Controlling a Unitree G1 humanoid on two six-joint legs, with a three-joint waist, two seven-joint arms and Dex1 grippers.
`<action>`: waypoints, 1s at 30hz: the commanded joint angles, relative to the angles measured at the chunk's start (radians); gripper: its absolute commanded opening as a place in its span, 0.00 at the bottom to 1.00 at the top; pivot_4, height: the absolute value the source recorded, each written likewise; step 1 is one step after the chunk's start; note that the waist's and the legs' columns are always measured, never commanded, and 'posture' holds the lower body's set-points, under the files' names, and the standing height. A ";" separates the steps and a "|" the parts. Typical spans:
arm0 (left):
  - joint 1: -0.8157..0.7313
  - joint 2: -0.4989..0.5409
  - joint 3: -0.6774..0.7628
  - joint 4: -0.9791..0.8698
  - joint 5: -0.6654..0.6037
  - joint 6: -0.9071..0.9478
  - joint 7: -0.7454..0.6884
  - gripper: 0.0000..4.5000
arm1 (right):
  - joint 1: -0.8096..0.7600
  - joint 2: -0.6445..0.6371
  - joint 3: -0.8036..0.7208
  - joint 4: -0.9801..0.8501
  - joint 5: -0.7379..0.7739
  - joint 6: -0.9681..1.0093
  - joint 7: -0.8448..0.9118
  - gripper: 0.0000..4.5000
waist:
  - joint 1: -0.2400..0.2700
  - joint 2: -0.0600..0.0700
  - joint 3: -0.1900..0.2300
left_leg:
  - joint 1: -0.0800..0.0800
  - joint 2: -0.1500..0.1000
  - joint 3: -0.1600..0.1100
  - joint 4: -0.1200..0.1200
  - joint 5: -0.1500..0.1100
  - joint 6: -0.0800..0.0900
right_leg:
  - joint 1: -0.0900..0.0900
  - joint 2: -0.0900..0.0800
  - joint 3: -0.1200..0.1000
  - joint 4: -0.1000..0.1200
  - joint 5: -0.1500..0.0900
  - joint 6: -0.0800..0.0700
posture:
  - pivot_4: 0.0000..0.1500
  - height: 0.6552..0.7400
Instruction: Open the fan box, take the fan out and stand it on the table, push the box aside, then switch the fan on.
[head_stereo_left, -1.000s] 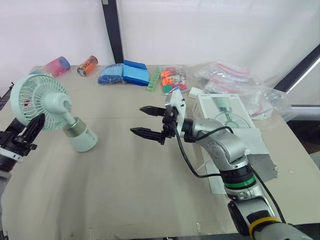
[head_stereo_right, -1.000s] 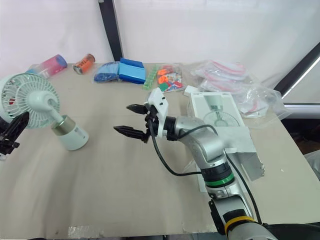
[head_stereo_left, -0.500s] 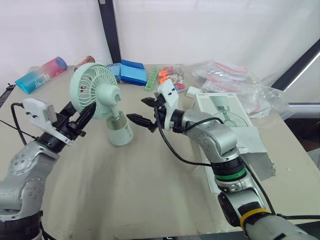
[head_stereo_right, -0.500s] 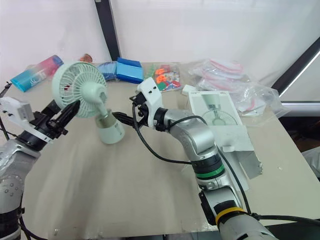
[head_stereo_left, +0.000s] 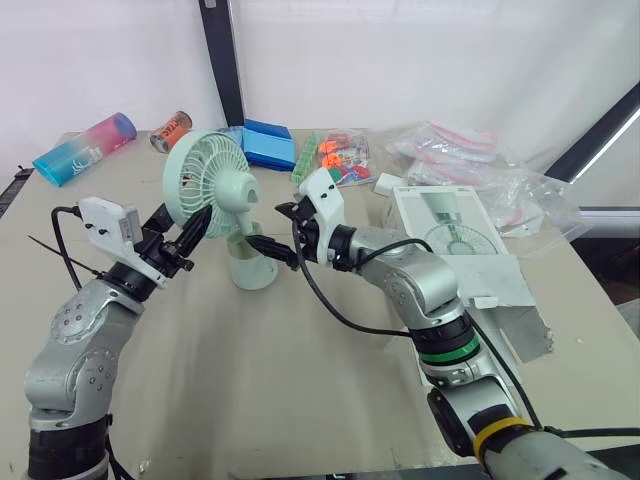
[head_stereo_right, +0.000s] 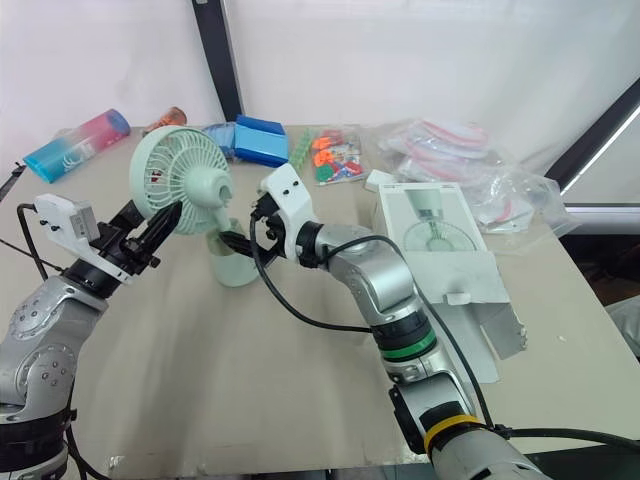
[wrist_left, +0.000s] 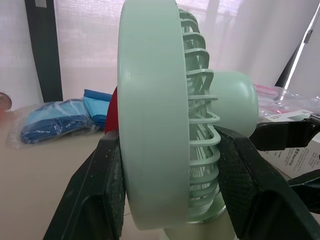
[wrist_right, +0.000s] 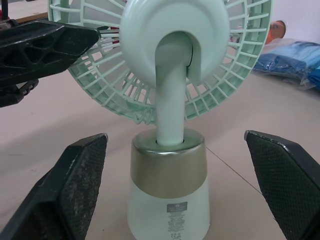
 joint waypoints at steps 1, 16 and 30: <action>-0.030 -0.009 0.008 -0.049 -0.022 -0.032 -0.013 0.54 | -0.004 0.022 -0.013 -0.026 0.006 -0.021 -0.008 1.00 | 0.000 0.000 0.000 | 0.000 0.000 0.000 0.000 0.000 0.000 | 0.000 0.000 0.000 0.000 0.000 0.000 | 1.00 1.00; -0.044 -0.037 -0.043 -0.052 -0.008 -0.039 -0.029 0.53 | -0.010 0.048 -0.002 -0.001 -0.021 -0.034 -0.007 0.63 | 0.000 0.000 0.000 | 0.000 0.000 0.000 0.000 0.000 0.000 | 0.000 0.000 0.000 0.000 0.000 0.000 | 1.00 1.00; -0.051 -0.029 -0.042 -0.043 0.004 -0.039 -0.036 0.53 | -0.011 0.071 -0.008 0.025 -0.035 -0.046 -0.017 0.52 | 0.000 0.000 0.000 | 0.000 0.000 0.000 0.000 0.000 0.000 | 0.000 0.000 0.000 0.000 0.000 0.000 | 1.00 1.00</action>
